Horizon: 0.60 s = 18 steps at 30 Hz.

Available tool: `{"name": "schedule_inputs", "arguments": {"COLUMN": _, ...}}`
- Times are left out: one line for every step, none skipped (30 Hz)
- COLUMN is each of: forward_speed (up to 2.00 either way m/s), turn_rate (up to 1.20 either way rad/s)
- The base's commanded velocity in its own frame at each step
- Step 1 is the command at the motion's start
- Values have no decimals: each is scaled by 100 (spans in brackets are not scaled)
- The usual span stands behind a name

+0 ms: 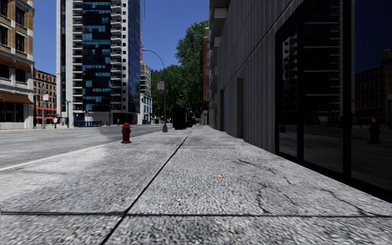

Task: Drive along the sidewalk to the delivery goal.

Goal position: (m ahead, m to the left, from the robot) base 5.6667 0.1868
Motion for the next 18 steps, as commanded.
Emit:
{"name": "schedule_inputs", "arguments": {"forward_speed": 200, "turn_rate": 0}}
{"name": "schedule_inputs", "arguments": {"forward_speed": 200, "turn_rate": 0}}
{"name": "schedule_inputs", "arguments": {"forward_speed": 200, "turn_rate": 0}}
{"name": "schedule_inputs", "arguments": {"forward_speed": 200, "turn_rate": 0}}
{"name": "schedule_inputs", "arguments": {"forward_speed": 200, "turn_rate": 0}}
{"name": "schedule_inputs", "arguments": {"forward_speed": 200, "turn_rate": 0}}
{"name": "schedule_inputs", "arguments": {"forward_speed": 200, "turn_rate": 0}}
{"name": "schedule_inputs", "arguments": {"forward_speed": 200, "turn_rate": 0}}
{"name": "schedule_inputs", "arguments": {"forward_speed": 200, "turn_rate": 0}}
{"name": "schedule_inputs", "arguments": {"forward_speed": 200, "turn_rate": 0}}
{"name": "schedule_inputs", "arguments": {"forward_speed": 200, "turn_rate": 0}}
{"name": "schedule_inputs", "arguments": {"forward_speed": 200, "turn_rate": 0}}
{"name": "schedule_inputs", "arguments": {"forward_speed": 200, "turn_rate": 0}}
{"name": "schedule_inputs", "arguments": {"forward_speed": 200, "turn_rate": 0}}
{"name": "schedule_inputs", "arguments": {"forward_speed": 200, "turn_rate": 0}}
{"name": "schedule_inputs", "arguments": {"forward_speed": 200, "turn_rate": 0}}
{"name": "schedule_inputs", "arguments": {"forward_speed": 200, "turn_rate": 0}}
{"name": "schedule_inputs", "arguments": {"forward_speed": 200, "turn_rate": 0}}
